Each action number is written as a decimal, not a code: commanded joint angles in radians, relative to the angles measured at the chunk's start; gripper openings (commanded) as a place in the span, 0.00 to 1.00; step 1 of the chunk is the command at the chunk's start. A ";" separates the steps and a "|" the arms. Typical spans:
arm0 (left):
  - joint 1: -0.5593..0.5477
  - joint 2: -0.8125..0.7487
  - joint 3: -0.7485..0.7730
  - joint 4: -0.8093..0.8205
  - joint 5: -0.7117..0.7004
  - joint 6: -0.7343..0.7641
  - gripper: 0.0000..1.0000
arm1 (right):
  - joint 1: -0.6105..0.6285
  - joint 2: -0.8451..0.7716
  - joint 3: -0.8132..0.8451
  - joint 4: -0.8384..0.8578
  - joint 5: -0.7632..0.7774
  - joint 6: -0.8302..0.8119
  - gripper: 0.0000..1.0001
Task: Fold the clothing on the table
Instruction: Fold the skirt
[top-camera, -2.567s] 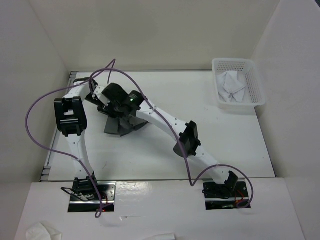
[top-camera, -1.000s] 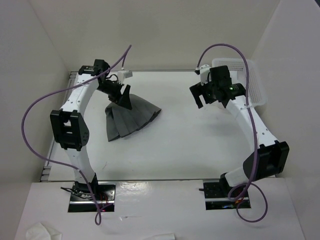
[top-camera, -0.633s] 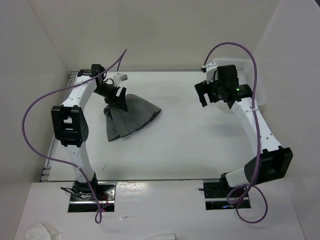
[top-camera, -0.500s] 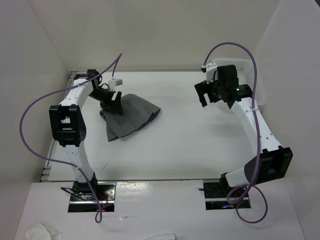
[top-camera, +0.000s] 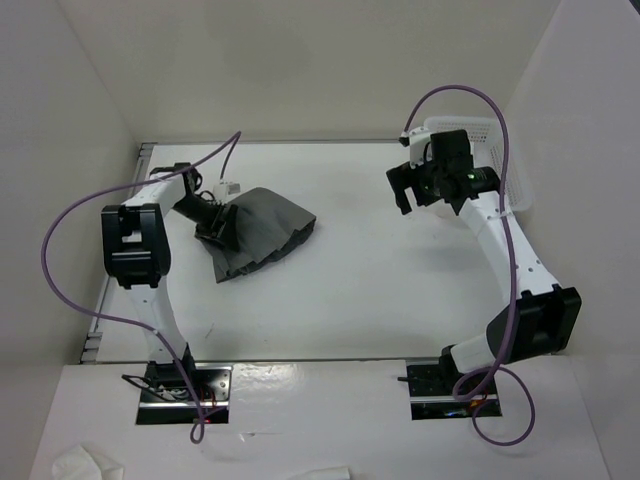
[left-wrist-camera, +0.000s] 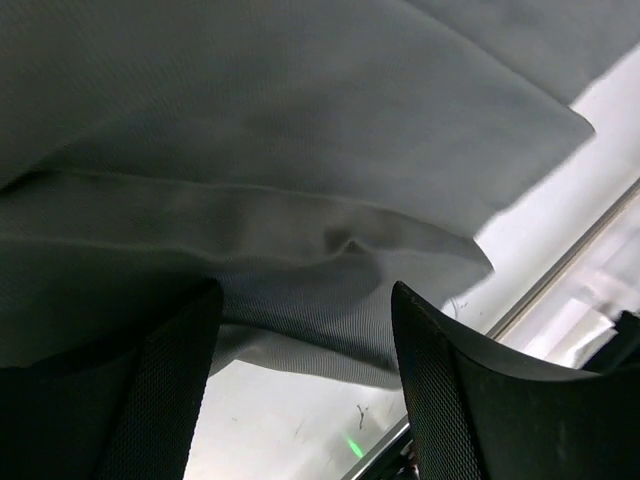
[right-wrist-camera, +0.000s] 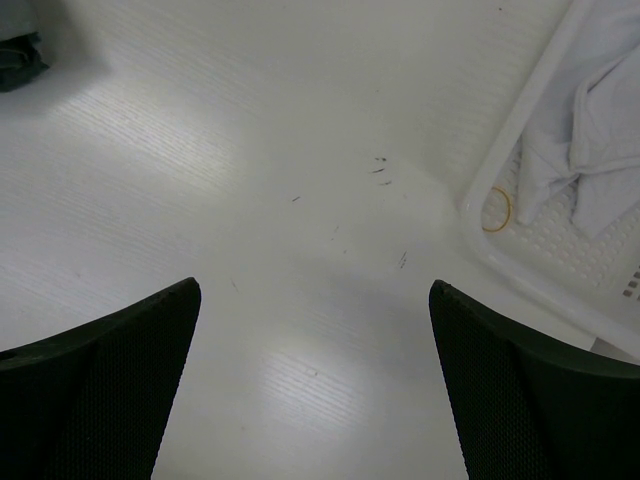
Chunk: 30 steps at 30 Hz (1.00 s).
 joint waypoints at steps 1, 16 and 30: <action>0.056 0.039 0.034 -0.006 0.082 0.031 0.75 | -0.008 -0.009 0.030 0.027 -0.016 0.011 0.99; 0.194 -0.513 0.249 -0.152 -0.045 -0.066 0.90 | -0.258 -0.367 -0.182 0.056 -0.099 0.057 0.99; 0.326 -1.038 -0.422 0.359 -0.364 -0.396 1.00 | -0.466 -0.619 -0.458 0.153 0.122 0.244 0.99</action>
